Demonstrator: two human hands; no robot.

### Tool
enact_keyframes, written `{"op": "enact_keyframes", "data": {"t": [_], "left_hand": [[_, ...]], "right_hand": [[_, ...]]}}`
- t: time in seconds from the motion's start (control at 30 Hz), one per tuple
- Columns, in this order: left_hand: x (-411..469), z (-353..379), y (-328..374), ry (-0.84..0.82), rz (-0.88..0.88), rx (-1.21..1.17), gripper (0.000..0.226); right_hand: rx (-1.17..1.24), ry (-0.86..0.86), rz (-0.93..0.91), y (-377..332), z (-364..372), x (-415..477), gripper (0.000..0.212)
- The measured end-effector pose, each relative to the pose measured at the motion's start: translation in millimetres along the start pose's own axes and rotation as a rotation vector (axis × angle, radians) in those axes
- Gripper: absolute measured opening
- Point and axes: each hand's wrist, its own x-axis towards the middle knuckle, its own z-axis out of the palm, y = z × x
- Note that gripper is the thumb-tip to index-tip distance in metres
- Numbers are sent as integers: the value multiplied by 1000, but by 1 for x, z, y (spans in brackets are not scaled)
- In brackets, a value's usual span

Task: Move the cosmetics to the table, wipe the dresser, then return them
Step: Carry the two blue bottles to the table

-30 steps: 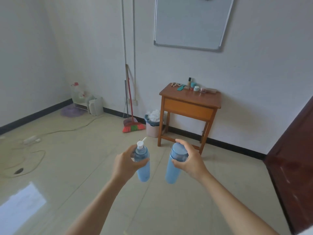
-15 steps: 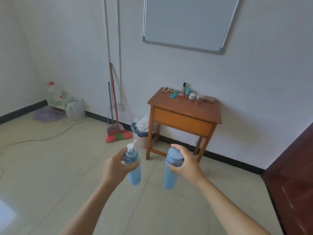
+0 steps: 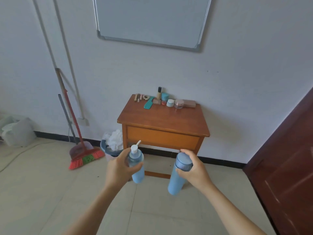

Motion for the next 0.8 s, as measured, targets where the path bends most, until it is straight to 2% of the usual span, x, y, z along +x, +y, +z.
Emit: {"op": "enact_keyframes", "data": {"t": [0.27, 0.4, 0.53, 0.8], "left_hand": [[123, 89, 5, -79, 33, 34, 40], [195, 134, 23, -48, 86, 42, 47], [246, 173, 26, -21, 60, -2, 47], [339, 248, 7, -171, -1, 10, 39]], "right_hand": [[14, 127, 38, 56, -61, 127, 58], [27, 144, 24, 82, -91, 197, 60], [41, 160, 31, 99, -115, 255, 61], [7, 200, 94, 135, -138, 355, 62]]}}
